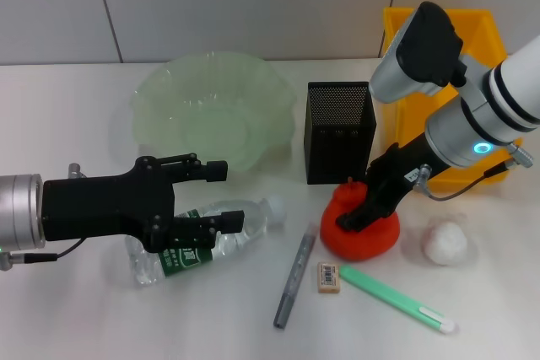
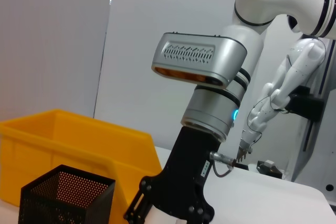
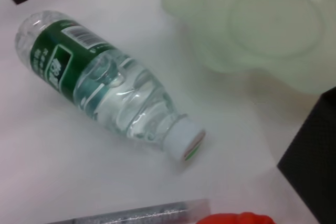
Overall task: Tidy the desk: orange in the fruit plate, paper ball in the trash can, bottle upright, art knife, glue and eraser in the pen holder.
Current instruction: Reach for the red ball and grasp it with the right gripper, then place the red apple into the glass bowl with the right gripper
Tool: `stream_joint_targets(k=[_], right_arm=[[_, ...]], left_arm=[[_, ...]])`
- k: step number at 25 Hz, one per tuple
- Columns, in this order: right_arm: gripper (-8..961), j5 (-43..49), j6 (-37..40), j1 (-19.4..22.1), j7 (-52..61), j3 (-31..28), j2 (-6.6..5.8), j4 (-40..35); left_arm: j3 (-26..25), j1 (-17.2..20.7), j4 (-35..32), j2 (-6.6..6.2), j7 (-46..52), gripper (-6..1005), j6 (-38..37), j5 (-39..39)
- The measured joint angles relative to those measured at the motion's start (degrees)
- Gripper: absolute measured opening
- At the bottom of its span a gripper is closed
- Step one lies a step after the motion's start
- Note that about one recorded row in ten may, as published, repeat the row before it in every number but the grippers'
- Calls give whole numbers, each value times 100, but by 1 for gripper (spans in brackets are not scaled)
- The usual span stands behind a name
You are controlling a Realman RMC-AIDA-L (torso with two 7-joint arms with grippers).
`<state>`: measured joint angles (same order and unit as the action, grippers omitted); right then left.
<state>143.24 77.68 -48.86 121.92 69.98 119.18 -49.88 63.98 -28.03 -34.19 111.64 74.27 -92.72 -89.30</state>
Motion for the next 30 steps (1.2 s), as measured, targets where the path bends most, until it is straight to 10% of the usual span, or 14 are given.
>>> stream_joint_targets(k=[8,16,30], right_arm=[[753,-109,126,-23,0,-45,-3,29],[297,-295,582,158,22,-90,-17,-426],[162,-1024,1601,533,-131,-1374,-72,-1584]], left_arm=[[0,1,0,-16,8,794,-1,0],[0,49,0,-20,-4,794,-3,0],[0,147,0,-14,-34,793,-26,0]])
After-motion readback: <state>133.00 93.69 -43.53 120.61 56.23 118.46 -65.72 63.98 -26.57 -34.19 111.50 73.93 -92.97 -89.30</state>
